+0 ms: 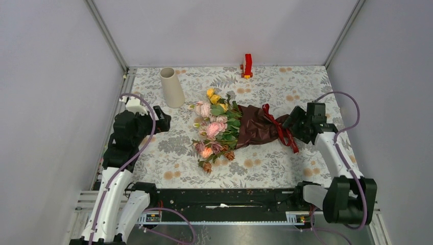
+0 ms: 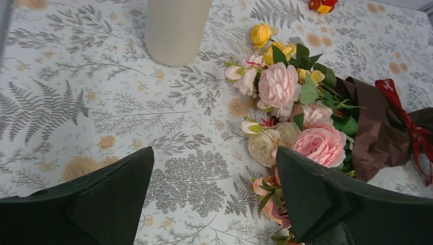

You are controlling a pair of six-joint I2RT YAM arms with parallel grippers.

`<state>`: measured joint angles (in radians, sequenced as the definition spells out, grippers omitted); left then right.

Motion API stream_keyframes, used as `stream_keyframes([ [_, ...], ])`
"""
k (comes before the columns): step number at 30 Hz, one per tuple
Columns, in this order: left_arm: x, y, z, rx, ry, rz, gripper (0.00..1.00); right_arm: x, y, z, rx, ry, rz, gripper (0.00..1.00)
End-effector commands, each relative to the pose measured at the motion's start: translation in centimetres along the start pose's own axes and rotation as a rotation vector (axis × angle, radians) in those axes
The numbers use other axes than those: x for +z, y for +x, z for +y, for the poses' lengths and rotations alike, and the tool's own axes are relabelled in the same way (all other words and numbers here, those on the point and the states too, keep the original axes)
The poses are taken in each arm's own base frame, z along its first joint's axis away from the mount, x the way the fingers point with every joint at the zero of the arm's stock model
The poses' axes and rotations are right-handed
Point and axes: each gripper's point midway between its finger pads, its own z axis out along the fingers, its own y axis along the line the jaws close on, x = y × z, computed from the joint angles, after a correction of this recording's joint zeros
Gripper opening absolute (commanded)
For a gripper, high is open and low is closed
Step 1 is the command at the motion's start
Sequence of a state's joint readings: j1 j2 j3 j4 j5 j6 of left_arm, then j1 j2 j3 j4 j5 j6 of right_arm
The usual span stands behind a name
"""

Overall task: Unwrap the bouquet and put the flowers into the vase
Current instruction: Adjust the fake flower at the center of the board.

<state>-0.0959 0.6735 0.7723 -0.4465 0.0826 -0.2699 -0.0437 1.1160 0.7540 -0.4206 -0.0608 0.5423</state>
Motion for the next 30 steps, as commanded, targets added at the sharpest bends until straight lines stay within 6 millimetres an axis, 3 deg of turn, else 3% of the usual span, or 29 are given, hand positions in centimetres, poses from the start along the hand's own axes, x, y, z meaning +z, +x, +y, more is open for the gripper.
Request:
stream_keyframes([
  [1,-0.3,-1.3,-2.8,-0.06,0.111,-0.039,0.99,1.2,-2.1,0.1,0.003,-0.018,-0.018,0.9],
  [6,0.0,3.0,-5.8,-0.193,0.208,0.035,0.99,0.7,-6.1,1.2,-0.036,-0.033,-0.151,0.93],
  [10,0.2,6.9,-7.8,-0.253,0.261,0.102,0.99,1.2,-9.5,4.5,-0.12,-0.14,-0.194,0.94],
  [13,0.1,7.8,-8.3,-0.264,0.276,0.125,0.99,3.2,-11.1,6.0,-0.151,-0.144,-0.113,0.94],
  [16,-0.6,7.5,-9.8,-0.235,0.371,0.134,0.99,5.9,-11.4,6.4,-0.17,-0.118,0.009,0.92],
  [19,-1.3,7.5,-10.7,-0.208,0.428,0.159,0.99,7.7,-10.7,6.0,-0.16,-0.09,0.098,0.91],
  [21,-1.4,7.8,-10.6,-0.204,0.427,0.17,0.99,8.0,-9.6,4.4,-0.119,-0.003,0.152,0.9],
  [24,-1.4,8.4,-10.4,-0.216,0.424,0.178,0.99,7.2,-6.9,1.8,-0.054,0.123,0.233,0.9],
  [30,-2.2,7.9,-12.1,-0.249,0.527,0.166,0.99,5.9,-1.1,-0.9,0.001,0.14,0.298,0.89],
])
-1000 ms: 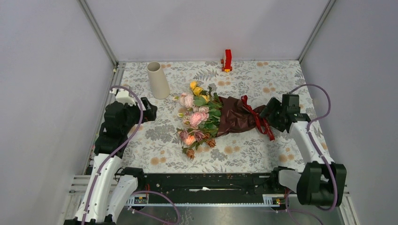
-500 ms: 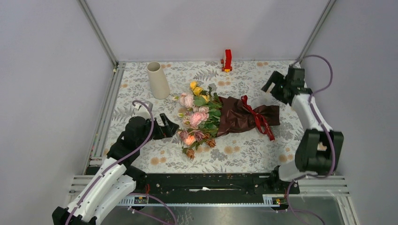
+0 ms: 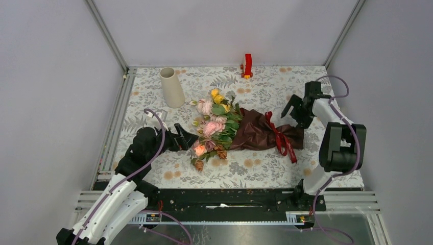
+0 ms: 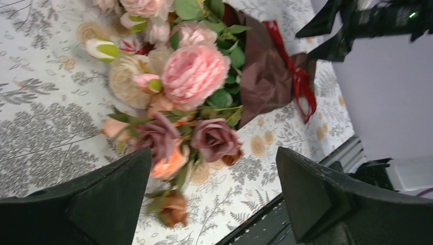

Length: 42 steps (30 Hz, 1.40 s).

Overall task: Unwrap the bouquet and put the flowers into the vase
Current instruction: Adjust the fake flower at the center of the board.

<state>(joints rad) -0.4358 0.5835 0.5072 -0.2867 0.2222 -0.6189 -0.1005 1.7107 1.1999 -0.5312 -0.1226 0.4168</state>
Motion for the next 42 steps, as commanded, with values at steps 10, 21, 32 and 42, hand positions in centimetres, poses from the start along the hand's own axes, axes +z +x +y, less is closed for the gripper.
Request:
stream_keyframes([
  [10,0.2,-0.1,-2.0,-0.001,0.119,-0.01,0.99,-3.7,15.2,-2.0,0.091,-0.058,0.13,0.85],
  [21,1.2,4.3,-1.2,-0.098,0.123,0.028,0.99,-8.4,10.9,1.9,-0.239,-0.125,-0.089,0.91],
  [32,3.7,9.3,-5.8,-0.188,0.11,0.078,0.99,-6.8,13.5,9.1,-0.408,-0.511,0.073,0.9],
  [42,7.4,12.0,-6.3,-0.203,0.033,0.132,0.99,-2.5,16.4,9.6,-0.389,-0.53,0.188,0.83],
])
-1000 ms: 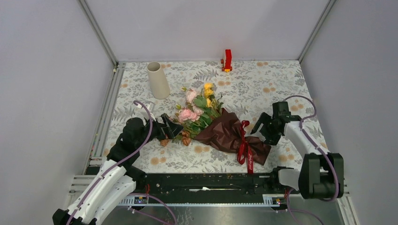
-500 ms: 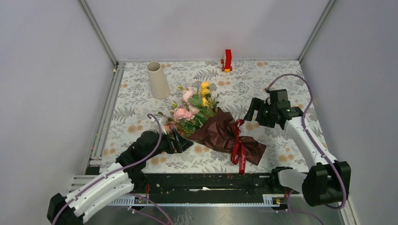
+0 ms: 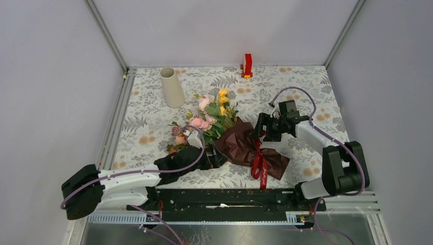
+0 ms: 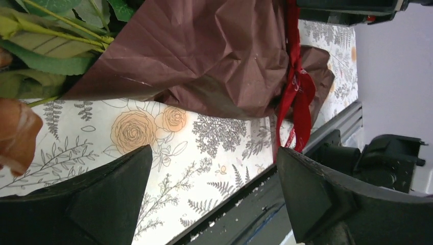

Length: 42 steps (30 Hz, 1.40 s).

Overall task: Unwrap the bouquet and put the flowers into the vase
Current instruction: Adjust the fake flower at the center of the board.

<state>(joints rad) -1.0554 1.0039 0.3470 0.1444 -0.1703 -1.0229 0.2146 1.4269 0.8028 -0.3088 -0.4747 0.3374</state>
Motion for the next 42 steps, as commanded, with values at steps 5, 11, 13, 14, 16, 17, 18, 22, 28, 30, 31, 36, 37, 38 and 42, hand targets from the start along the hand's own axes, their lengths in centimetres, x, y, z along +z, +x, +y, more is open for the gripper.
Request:
stream_keyframes([
  [5,3.2,-1.8,-1.4,0.019,-0.017,-0.08,0.99,2.3,1.6,0.5,-0.003,-0.064,0.03,0.82],
  [11,4.4,-3.0,0.3,0.042,-0.063,-0.109,0.99,3.0,4.1,0.5,0.037,-0.066,0.061,0.78],
  [13,4.7,-3.9,-0.5,0.064,-0.009,-0.123,0.98,3.1,5.2,0.4,0.062,-0.06,0.071,0.75],
  [14,4.9,-4.1,-0.8,0.095,0.007,-0.128,0.96,3.1,5.6,0.4,0.069,-0.061,0.07,0.73],
  [16,5.4,-4.7,-1.3,0.155,0.016,-0.135,0.96,3.0,6.8,0.3,0.087,-0.059,0.069,0.73],
  [17,5.6,-4.8,-1.6,0.186,0.02,-0.133,0.95,2.8,7.3,0.3,0.093,-0.059,0.066,0.72],
  [18,5.9,-5.1,-1.9,0.209,0.025,-0.136,0.95,2.6,7.7,0.4,0.099,-0.061,0.065,0.72],
  [22,7.2,-5.7,-3.1,0.27,0.053,-0.139,0.95,1.8,9.1,1.3,0.117,-0.086,0.053,0.69],
  [28,9.9,-6.2,-5.2,0.33,0.098,-0.121,0.95,1.0,10.0,2.0,0.131,-0.108,0.021,0.66],
  [30,10.7,-6.8,-5.5,0.338,0.099,-0.125,0.96,0.9,10.0,2.1,0.132,-0.106,0.009,0.66],
  [31,11.0,-7.2,-5.6,0.337,0.101,-0.128,0.96,1.0,9.8,2.1,0.133,-0.103,-0.004,0.66],
  [36,11.9,-9.9,-5.7,0.264,0.149,-0.169,0.96,1.6,7.7,3.7,0.118,-0.159,-0.119,0.67],
  [37,12.0,-10.6,-5.6,0.252,0.153,-0.182,0.96,1.7,7.1,4.0,0.112,-0.161,-0.144,0.67],
  [38,12.3,-11.3,-5.6,0.244,0.152,-0.195,0.95,1.9,6.6,4.4,0.111,-0.166,-0.166,0.67],
  [42,13.4,-12.7,-5.8,0.258,0.175,-0.187,0.95,2.7,4.3,5.5,0.136,-0.18,-0.247,0.66],
])
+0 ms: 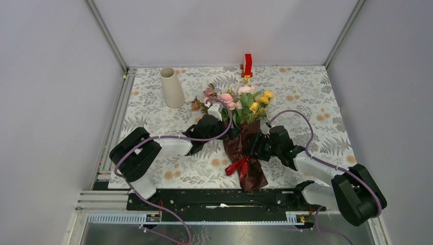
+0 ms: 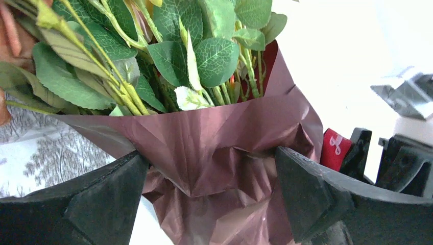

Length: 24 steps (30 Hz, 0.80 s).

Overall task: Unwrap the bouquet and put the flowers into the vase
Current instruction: Adjust the fake flower at the center of the board.

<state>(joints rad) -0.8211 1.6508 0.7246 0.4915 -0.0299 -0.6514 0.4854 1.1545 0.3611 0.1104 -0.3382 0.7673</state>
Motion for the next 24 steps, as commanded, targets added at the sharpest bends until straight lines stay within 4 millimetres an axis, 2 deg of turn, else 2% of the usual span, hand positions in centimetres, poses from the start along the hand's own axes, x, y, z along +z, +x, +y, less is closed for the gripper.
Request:
stream_keyframes([
  [1,1.7,-5.4,-3.6,-0.004,0.155,-0.113,0.96,1.3,-4.2,3.8,0.005,-0.094,-0.158,0.66],
  [5,3.0,-7.3,-2.3,0.024,0.127,-0.133,0.96,2.5,-5.5,5.9,0.007,-0.117,-0.192,0.65],
  [9,4.5,-9.0,-1.1,0.057,0.123,-0.13,0.96,4.2,-5.9,7.3,0.007,-0.123,-0.196,0.66],
  [14,6.2,-10.6,1.4,0.076,0.087,-0.124,0.96,6.3,-7.2,6.2,0.055,-0.065,-0.236,0.67],
  [16,6.3,-11.4,2.5,0.067,0.081,-0.129,0.96,6.7,-7.6,6.6,0.053,-0.071,-0.244,0.68],
  [20,6.1,-11.8,3.2,0.089,0.069,-0.12,0.96,7.2,-8.1,6.9,0.045,-0.075,-0.249,0.71],
  [22,5.6,-12.2,3.5,0.101,0.041,-0.136,0.97,7.0,-8.2,6.7,0.031,-0.06,-0.257,0.75],
  [24,4.0,-13.2,3.8,0.102,0.004,-0.18,0.99,6.5,-8.3,6.2,0.013,-0.034,-0.267,0.82],
])
